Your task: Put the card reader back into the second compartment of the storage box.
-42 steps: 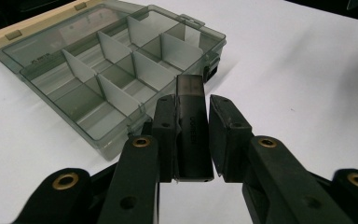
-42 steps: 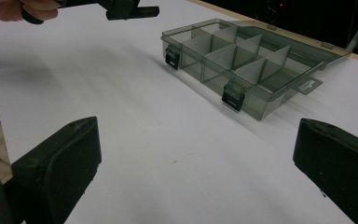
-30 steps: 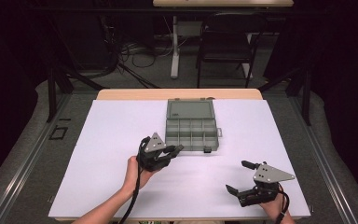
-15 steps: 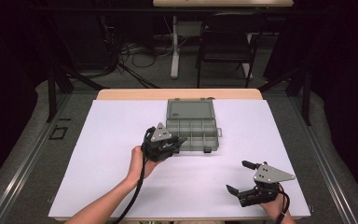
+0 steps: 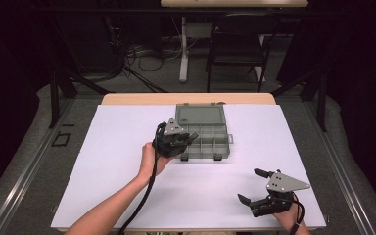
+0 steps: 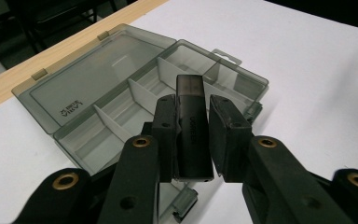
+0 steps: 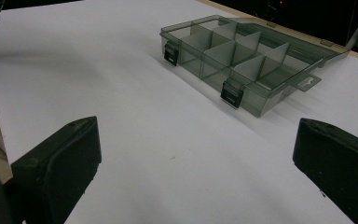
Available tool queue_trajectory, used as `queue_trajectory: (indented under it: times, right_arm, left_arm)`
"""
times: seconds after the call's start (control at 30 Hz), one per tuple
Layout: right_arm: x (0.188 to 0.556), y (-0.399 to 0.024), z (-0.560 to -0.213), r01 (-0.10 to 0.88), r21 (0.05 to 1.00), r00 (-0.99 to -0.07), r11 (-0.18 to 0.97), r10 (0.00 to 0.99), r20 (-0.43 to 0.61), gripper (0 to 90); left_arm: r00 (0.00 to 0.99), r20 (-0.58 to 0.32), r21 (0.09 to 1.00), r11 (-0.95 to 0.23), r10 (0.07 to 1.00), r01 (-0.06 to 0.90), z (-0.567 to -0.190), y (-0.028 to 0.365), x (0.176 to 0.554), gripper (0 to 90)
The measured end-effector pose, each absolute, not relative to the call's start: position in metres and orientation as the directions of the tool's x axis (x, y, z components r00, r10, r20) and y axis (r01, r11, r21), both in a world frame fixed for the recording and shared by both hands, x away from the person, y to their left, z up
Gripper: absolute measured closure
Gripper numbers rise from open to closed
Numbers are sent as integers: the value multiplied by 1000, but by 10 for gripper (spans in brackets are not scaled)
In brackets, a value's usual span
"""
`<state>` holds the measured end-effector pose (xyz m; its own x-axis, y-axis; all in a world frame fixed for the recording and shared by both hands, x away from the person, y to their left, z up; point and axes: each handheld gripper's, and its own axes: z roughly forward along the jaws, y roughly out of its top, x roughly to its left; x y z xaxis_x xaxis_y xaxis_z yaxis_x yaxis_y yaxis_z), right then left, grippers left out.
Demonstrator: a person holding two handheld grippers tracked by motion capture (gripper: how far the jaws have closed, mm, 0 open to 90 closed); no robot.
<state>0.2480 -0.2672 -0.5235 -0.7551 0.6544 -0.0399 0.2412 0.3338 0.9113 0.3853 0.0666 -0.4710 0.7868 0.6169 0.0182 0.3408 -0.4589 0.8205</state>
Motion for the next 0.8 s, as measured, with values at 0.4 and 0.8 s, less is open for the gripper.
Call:
queue_trajectory:
  times: [0.4, 0.8]
  right_arm:
    - [248, -267, -524, 243, 910, -756, 335, 654, -39, 7]
    - [248, -267, -524, 243, 910, -756, 337, 653, -40, 8]
  left_arm:
    - [746, -18, 814, -424, 665, 398, -475, 67, 407, 732]
    - [704, -67, 813, -370, 707, 450, -480, 63, 425, 731]
